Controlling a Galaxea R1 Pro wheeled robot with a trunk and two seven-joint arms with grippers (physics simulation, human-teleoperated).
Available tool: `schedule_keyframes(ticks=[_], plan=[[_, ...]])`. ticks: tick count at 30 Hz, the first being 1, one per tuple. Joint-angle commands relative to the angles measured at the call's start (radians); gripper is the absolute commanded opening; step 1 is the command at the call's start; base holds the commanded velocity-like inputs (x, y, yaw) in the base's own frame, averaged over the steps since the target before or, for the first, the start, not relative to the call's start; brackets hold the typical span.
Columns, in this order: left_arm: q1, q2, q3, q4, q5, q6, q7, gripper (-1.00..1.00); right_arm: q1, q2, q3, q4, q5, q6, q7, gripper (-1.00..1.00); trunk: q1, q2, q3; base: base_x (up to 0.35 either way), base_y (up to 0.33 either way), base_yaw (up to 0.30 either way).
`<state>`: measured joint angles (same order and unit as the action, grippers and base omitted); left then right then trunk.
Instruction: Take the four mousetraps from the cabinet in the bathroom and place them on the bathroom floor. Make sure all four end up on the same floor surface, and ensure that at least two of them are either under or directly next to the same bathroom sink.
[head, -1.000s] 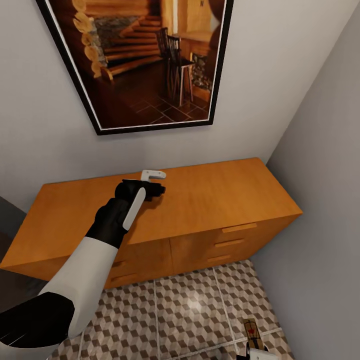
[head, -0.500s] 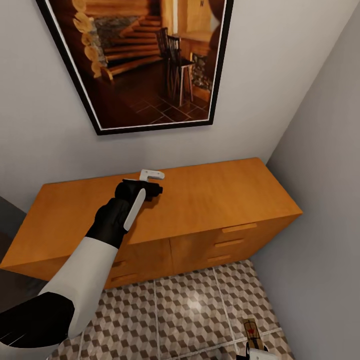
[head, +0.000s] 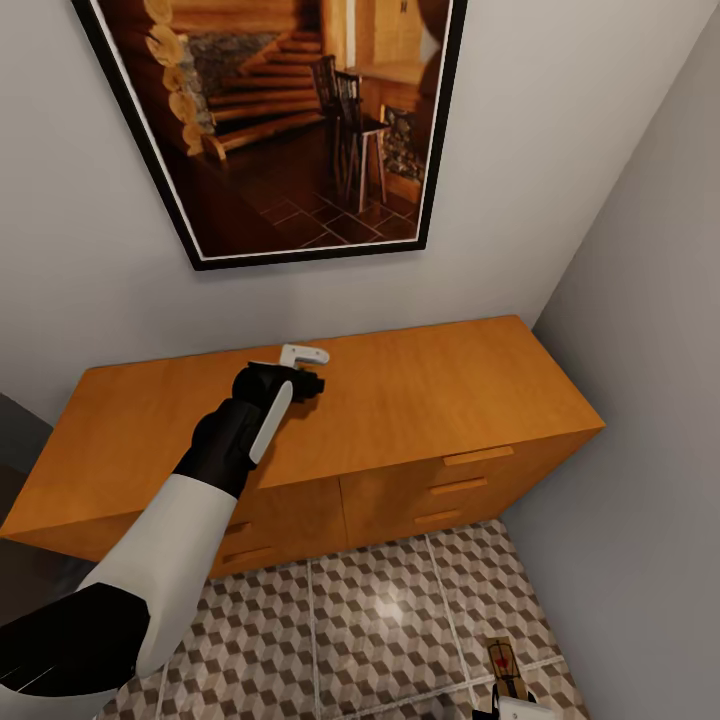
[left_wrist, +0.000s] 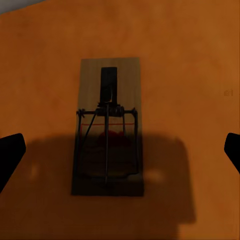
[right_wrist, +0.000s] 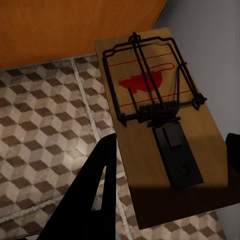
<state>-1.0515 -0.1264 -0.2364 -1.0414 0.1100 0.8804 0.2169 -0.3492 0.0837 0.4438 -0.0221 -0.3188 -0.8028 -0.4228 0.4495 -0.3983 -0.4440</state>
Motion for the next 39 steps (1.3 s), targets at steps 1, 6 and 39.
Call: schedule_keyframes(ticks=[1,6,39], plan=[[-0.001,0.0,-0.002,0.001,0.003,0.003,0.01,1.0,-0.001,0.0,0.009,0.001,-0.006,-0.003,-0.004,-1.0,0.001,-0.002,-0.001,0.0,0.0,0.0],[-0.001,-0.001,-0.003,0.012,-0.063,0.003,0.01,1.0,-0.001,0.001,0.009,0.001,-0.006,-0.003,-0.004,-1.0,0.001,-0.002,-0.001,0.0,0.0,0.0],[-0.001,-0.01,-0.004,0.067,-0.124,0.002,0.005,1.0,-0.001,0.0,0.009,0.001,-0.006,-0.004,-0.004,-1.0,0.001,-0.002,-0.001,0.0,0.0,0.0]])
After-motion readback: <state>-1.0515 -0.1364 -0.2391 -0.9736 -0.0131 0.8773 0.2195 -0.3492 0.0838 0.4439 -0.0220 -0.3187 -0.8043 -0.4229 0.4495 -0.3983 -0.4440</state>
